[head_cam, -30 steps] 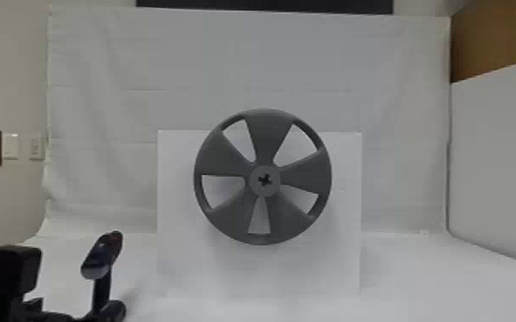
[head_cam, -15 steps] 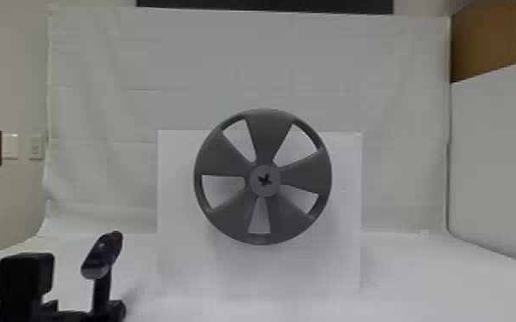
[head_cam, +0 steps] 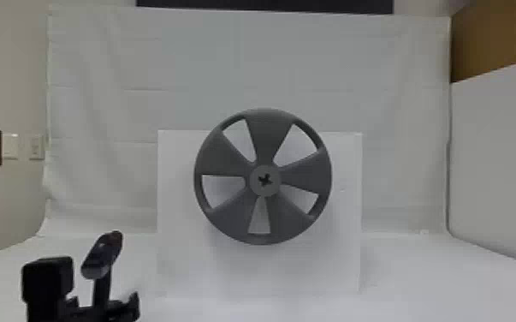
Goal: Grasp the drill and bring into the middle of wheel
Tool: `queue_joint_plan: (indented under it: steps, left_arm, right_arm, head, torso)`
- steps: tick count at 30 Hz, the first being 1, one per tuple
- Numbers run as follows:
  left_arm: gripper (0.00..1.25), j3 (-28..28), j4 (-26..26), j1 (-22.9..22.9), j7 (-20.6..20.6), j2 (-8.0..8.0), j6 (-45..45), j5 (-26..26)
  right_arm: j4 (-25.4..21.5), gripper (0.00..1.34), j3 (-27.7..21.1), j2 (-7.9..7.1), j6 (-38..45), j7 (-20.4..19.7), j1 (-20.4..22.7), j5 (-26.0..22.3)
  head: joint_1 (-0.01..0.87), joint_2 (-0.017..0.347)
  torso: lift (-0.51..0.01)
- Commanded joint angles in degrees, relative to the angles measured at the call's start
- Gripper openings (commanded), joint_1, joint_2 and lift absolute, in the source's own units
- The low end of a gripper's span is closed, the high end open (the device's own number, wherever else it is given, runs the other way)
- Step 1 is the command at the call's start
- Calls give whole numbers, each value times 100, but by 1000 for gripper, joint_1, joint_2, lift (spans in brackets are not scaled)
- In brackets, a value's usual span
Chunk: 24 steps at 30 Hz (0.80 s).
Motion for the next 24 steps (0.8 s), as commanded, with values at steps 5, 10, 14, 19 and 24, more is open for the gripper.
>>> queue_joint_plan:
  steps: [5,10,14,19,24]
  left_arm:
    - [1081,-118,397,-195,59,-1,-274,-302]
    - [1083,-179,582,-327,59,8,-318,-513]
    - [1083,-197,766,-414,59,26,-362,-583]
    - [1081,-188,960,-494,59,52,-371,-618]
    - [1080,-162,1109,-564,59,87,-406,-653]
  right_arm:
    - [7,1097,4,-17,0,0,17,0]
    - [7,1097,13,-26,9,0,26,0]
    - [7,1097,13,-43,9,0,44,0]
    - [7,1097,21,-43,9,0,44,0]
    - [7,1097,21,-52,9,0,61,0]
  head:
    - [0,0]
    - [0,0]
    - [0,0]
    - [0,0]
    - [0,0]
  torso:
    - [-406]
    - [-406]
    - [-406]
    - [-406]
    - [-406]
